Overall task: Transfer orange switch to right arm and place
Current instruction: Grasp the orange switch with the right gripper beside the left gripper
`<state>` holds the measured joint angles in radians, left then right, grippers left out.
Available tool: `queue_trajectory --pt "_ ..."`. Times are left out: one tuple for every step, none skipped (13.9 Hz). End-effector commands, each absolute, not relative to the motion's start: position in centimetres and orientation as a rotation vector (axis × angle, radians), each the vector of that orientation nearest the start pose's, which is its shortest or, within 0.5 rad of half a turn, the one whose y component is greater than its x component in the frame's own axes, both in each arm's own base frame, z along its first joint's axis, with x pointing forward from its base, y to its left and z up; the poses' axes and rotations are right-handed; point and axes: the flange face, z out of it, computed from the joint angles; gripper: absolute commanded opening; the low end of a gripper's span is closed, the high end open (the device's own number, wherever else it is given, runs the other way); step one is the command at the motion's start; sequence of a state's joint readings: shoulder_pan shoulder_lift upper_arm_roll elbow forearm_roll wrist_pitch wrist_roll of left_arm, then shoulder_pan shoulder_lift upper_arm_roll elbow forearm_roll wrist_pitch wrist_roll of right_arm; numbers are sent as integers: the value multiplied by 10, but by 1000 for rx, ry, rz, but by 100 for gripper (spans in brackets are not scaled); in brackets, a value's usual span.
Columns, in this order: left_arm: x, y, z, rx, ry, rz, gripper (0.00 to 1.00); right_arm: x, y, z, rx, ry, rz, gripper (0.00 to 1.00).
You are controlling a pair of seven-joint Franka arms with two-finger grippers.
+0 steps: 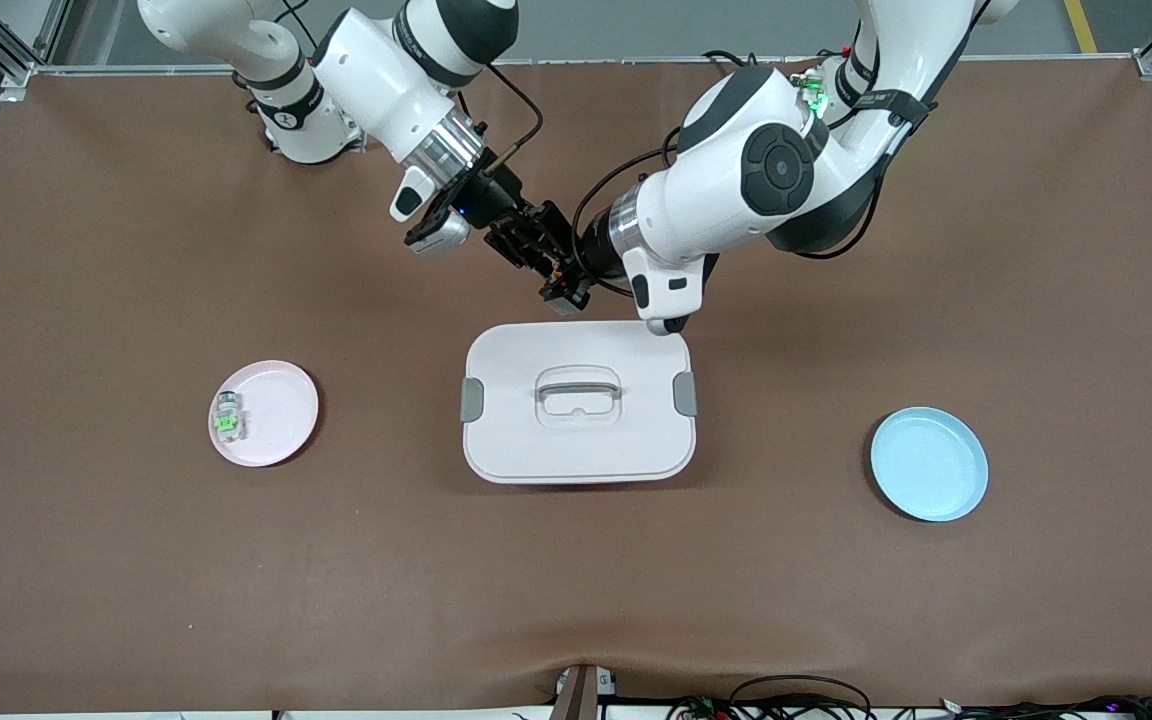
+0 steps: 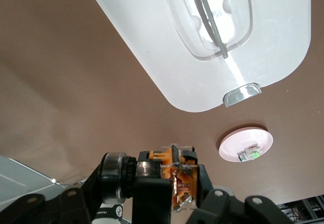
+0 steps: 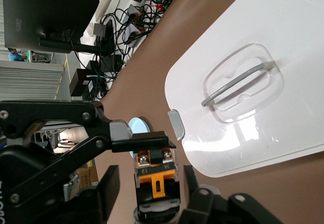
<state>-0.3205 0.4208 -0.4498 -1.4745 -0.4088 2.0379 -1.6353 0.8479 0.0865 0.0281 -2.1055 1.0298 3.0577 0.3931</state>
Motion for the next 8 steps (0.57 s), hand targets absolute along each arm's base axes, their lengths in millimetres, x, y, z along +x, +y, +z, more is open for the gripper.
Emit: queue_trajectory --pt "519 -467 486 -2925 -1764 778 0 431 411 456 -2186 547 -390 0" --pt "519 -467 486 -2925 -1764 778 0 433 411 456 -2184 550 -390 0" --pt "519 -466 486 -2924 -1766 778 0 432 412 455 -2186 549 -387 0" --pt "519 -466 486 -2924 -1767 780 0 432 412 456 -2183 552 -386 0" --pt "519 -466 486 -2924 -1767 780 0 432 413 454 -2186 553 -384 0" --pt "519 -466 486 -2924 -1767 780 1 432 413 454 -2186 553 -384 0" --pt "519 -467 484 -2922 -1764 782 6 432 414 454 -2186 551 -383 0" --pt "520 -466 485 -2924 -1765 781 11 432 414 454 -2186 551 -383 0"
